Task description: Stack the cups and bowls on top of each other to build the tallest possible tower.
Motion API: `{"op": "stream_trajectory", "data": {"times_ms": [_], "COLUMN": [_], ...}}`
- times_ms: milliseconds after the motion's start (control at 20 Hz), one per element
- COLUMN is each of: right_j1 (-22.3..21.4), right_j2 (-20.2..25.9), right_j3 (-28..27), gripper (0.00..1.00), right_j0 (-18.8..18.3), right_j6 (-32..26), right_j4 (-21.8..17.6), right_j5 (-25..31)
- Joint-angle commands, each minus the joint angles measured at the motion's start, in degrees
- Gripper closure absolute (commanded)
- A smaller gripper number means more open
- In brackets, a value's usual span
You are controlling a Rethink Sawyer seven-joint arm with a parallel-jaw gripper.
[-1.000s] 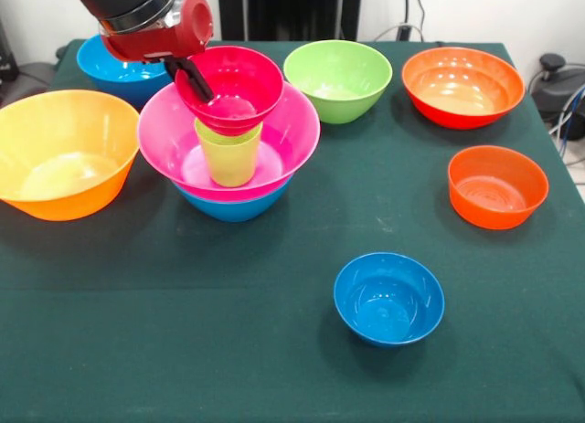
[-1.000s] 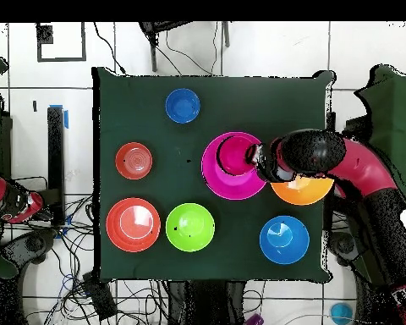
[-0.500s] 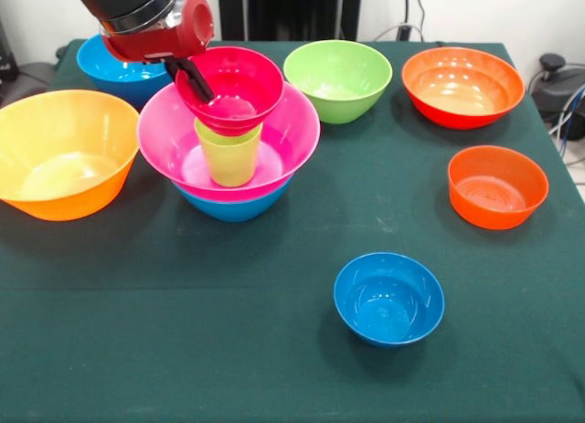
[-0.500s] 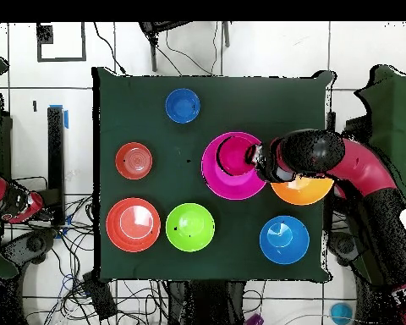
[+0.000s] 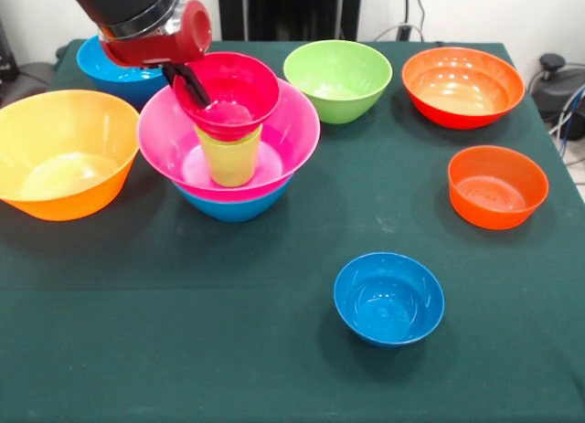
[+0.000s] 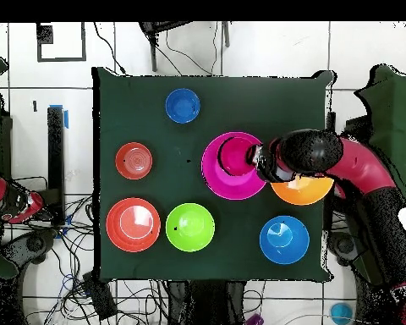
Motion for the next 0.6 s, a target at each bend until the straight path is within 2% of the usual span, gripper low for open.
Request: {"op": "stream_trajectory", "data": {"times_ms": [50,600], "right_j1": [3.75,3.51], "right_j2": [-3.13,-3.24], "right_j3": [-4.27,-3.21], "gripper": [1.0,1.0], "right_j0": [3.13,2.9], "right_j6": [-9.16,-9.03], "right_j4": [-4.99,-5.01], "right_j5": [4.01,4.29]}}
